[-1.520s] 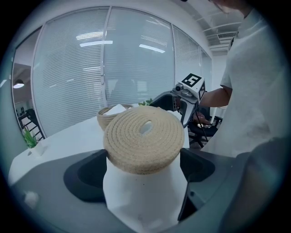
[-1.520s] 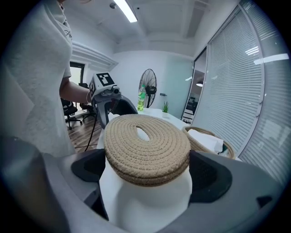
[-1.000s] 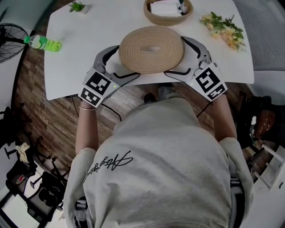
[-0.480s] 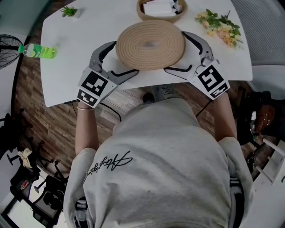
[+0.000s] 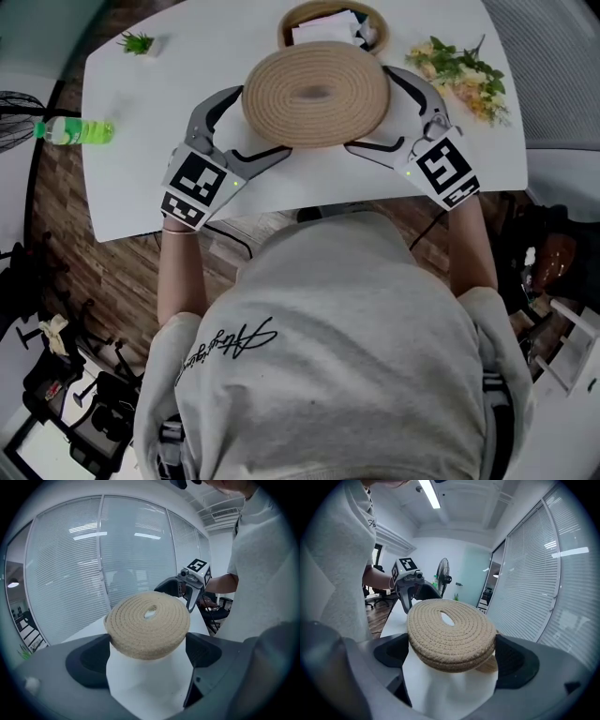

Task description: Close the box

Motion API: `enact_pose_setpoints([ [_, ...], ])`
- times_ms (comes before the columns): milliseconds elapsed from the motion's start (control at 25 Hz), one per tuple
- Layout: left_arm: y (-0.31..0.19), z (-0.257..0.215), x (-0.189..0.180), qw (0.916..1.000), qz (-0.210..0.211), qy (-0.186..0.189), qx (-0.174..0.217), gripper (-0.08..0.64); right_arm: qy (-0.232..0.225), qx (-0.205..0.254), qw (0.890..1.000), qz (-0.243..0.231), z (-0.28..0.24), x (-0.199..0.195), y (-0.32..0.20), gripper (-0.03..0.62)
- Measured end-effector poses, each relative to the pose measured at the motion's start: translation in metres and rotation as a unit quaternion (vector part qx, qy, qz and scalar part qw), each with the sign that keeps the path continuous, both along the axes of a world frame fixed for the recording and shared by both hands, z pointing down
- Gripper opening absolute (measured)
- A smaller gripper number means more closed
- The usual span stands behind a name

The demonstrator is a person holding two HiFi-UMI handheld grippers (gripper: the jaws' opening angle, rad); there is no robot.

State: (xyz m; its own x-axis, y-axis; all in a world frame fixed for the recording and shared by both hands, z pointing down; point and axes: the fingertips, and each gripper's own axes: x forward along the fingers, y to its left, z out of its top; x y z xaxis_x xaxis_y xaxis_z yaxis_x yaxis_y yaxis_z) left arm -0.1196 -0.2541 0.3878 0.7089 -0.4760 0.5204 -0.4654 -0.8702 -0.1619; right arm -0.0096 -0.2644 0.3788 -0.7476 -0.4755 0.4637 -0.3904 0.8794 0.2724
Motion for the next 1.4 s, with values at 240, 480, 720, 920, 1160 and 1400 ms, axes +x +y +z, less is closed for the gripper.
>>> enact_pose_setpoints([
  [240,-0.026,-0.003,0.009,1.0,-0.002,0.001,-0.002,0.499,-0.005,0.002,1.0,-0.004,-0.004,0.009,-0.027,0.575],
  [480,-0.044,-0.004,0.018,1.0,-0.007,0.001,-0.002,0.499,-0.002,0.004,1.0,-0.009,-0.006,0.018,-0.046,0.577],
  [720,-0.062,-0.006,0.025,1.0,-0.008,0.001,-0.001,0.499,-0.003,0.003,1.0,-0.009,-0.007,0.024,-0.064,0.577],
  [920,-0.077,-0.005,0.028,1.0,-0.01,-0.001,-0.002,0.499,-0.002,0.001,1.0,-0.01,-0.006,0.028,-0.079,0.577],
  [1160,-0.092,-0.003,0.031,0.9999,-0.011,-0.003,-0.008,0.499,0.0,-0.001,1.0,-0.012,-0.005,0.03,-0.094,0.577],
  [1400,-0.106,0.001,0.035,0.9998,-0.014,-0.006,-0.01,0.499,0.006,-0.002,1.0,-0.013,-0.001,0.034,-0.109,0.577],
])
